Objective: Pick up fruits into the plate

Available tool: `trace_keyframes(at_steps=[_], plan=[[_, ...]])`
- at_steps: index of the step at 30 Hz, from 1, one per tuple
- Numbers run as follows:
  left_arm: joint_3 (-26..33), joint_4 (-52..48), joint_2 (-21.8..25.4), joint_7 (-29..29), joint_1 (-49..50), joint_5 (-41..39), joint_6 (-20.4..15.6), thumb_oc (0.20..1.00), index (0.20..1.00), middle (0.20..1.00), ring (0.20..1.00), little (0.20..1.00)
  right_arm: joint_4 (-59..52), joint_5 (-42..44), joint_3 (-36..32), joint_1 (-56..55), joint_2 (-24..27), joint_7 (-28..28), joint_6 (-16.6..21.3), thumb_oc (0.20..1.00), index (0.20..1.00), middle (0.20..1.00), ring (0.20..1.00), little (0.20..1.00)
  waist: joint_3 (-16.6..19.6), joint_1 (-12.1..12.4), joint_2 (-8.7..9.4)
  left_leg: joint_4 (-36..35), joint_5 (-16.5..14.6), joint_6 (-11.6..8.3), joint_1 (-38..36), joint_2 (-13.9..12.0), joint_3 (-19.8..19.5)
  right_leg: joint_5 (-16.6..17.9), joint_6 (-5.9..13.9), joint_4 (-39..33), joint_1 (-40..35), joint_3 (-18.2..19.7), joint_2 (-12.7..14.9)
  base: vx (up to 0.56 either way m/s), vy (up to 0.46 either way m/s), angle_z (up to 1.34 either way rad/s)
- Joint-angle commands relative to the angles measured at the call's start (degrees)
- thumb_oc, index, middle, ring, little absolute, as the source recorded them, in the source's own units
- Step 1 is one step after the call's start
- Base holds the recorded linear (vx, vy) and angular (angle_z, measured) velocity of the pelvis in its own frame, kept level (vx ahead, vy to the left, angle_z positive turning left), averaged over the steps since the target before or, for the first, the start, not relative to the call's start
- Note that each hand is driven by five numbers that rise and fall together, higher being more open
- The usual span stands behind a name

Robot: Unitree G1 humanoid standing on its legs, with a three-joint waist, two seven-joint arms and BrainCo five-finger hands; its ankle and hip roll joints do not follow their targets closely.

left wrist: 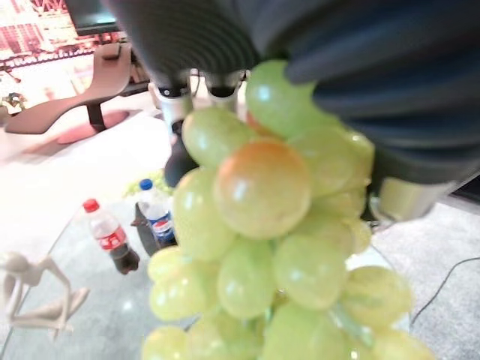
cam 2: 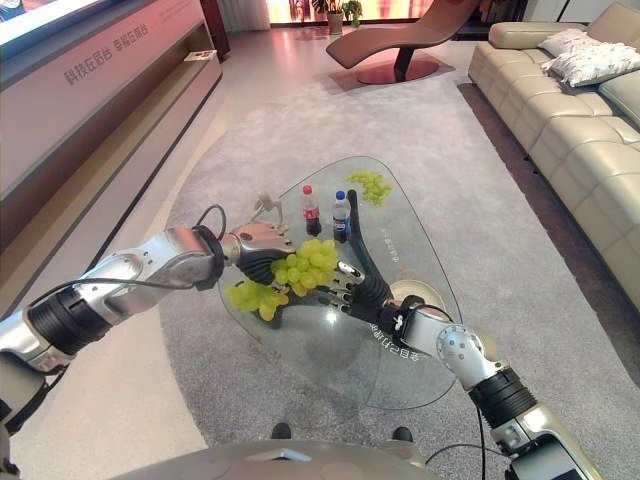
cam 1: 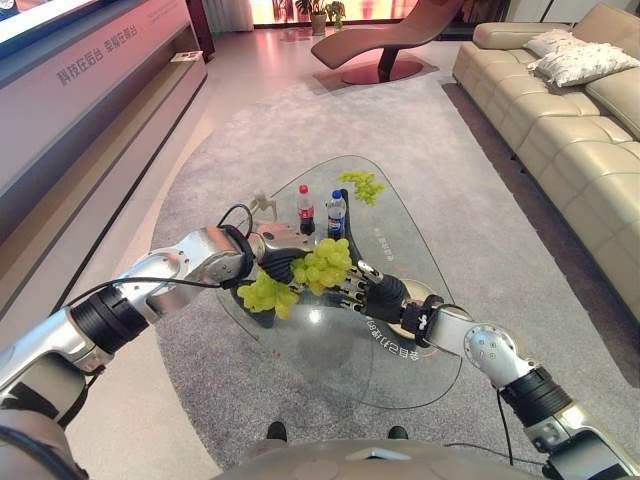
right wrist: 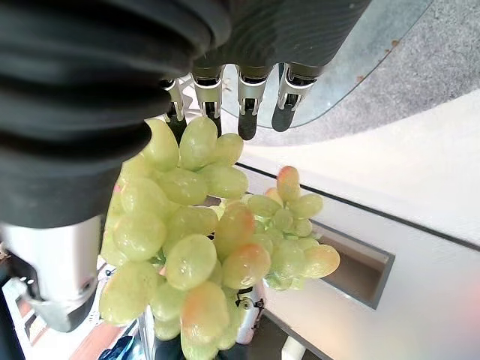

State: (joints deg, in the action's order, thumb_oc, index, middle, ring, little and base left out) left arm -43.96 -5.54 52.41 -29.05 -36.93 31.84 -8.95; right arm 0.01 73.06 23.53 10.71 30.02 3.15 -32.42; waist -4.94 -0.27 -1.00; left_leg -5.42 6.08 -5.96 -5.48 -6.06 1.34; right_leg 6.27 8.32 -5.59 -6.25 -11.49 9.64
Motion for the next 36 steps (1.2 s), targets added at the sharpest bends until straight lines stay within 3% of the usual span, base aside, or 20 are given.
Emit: trace_keyframes(at_steps=[1, 18, 27, 36], plan=[[3.6, 5.0, -0.2, 1.3, -9.0, 2.6, 0.5, 0.2, 0.2, 0.2, 0.2, 0.2, -3.4, 1.6, 1.6, 3.2, -2.2, 3.0, 1.7, 1.0, 1.0, 1.0, 1.0, 1.0, -0.5, 0.5, 0.27, 0.4, -8.4, 2.01, -4.9, 3.0, 3.9, -5.3, 0.24, 0.6, -4.3, -0.2, -0.7, 0.0, 0.0, 0.0], [-0.3, 3.3, -3.4, -3.3, -10.1, 1.7, -2.4, 0.2, 0.2, 0.2, 0.2, 0.2, -5.3, 3.3, 4.6, 7.3, -4.1, 0.0, 4.0, 1.0, 1.0, 1.0, 1.0, 1.0, -0.6, 0.9, 0.36, 0.4, -8.7, 2.13, -5.0, 3.1, 3.7, -5.5, 0.28, 0.6, -4.3, 0.1, -0.7, 0.0, -0.001, 0.0], [-1.2, 0.6, -2.9, -2.7, -9.7, 1.4, -5.4, 0.2, 0.2, 0.2, 0.2, 0.2, -6.1, 4.8, 4.4, 7.5, -3.8, -0.9, 5.3, 1.0, 1.0, 1.0, 1.0, 1.0, -0.7, 1.2, 0.49, 0.4, -8.1, 2.12, -4.4, 3.1, 3.7, -4.9, 0.29, 0.6, -3.7, -0.2, -0.6, -0.01, -0.001, 0.0], [-3.8, -3.6, -1.5, -6.0, -10.6, -1.0, -6.9, 0.2, 0.2, 0.2, 0.2, 0.2, -6.9, 6.0, 4.2, 7.7, -2.9, -1.1, 7.2, 1.0, 1.0, 1.0, 1.0, 1.0, -1.2, 1.2, 0.41, 0.4, -8.1, 2.08, -4.4, 3.1, 3.6, -4.7, 0.58, 0.6, -3.6, -0.7, -0.4, -0.01, -0.001, 0.0]])
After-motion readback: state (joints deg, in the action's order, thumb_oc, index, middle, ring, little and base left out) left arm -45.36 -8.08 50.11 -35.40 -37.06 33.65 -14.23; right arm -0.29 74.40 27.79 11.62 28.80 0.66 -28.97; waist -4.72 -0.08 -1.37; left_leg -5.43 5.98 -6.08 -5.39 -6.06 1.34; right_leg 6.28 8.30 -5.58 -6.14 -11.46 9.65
